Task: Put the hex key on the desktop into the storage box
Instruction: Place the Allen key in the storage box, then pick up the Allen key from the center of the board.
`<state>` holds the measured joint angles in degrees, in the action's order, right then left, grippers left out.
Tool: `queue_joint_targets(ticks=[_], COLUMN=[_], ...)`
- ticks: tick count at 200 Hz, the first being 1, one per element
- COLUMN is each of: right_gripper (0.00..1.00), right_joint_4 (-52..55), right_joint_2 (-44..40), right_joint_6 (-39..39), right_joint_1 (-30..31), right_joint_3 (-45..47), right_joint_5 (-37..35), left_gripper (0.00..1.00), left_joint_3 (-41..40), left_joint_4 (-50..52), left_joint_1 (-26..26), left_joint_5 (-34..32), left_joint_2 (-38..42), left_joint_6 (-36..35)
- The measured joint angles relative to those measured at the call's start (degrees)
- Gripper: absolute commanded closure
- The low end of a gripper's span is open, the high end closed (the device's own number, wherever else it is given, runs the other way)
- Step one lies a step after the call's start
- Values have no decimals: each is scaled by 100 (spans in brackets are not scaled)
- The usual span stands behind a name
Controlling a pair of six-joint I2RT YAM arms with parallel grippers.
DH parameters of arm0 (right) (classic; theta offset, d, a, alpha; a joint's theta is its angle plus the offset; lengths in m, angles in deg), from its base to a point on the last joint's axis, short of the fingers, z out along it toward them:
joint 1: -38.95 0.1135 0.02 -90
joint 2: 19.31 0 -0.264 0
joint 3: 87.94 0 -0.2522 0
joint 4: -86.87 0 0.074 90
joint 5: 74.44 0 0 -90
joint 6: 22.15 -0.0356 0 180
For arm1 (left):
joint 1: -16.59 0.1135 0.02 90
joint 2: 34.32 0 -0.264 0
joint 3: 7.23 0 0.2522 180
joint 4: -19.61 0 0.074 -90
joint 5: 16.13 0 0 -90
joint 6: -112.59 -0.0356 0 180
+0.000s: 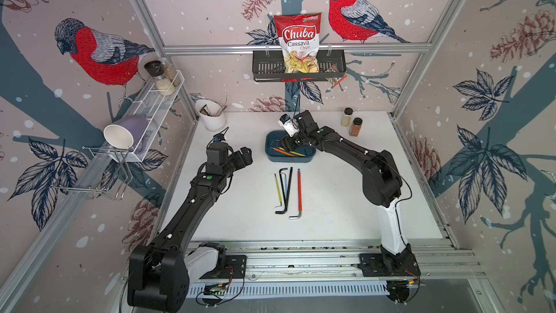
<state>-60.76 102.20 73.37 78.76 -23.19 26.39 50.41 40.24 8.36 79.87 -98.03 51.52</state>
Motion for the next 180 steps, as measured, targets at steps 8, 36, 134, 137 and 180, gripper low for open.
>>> queue_joint_targets(ticks=[8,36,134,137,180], right_gripper=[31,30,28,29,28], right_joint_4=[-101,-490,-997,-997,-1137], right_joint_2=[-199,-931,-2218,-2227,-2608], right_joint_6=[-122,-437,-2422,-2481,-3296], right_joint_1=[59,177,662,673,776], right_joint_3=[273,1344,3475,3508,4242], right_joint_5=[-127,-481,-1784,-1790,-2120], left_gripper=[5,5,4,4,4], left_joint_3=[-55,-306,42,44,37], left_joint_4=[-13,31,474,494,730], left_joint_1=[0,0,0,0,0], left_joint_5=[-22,-313,-144,-133,146], left_joint_2=[116,461,125,94,-149], left_joint_6=[0,122,203,201,214])
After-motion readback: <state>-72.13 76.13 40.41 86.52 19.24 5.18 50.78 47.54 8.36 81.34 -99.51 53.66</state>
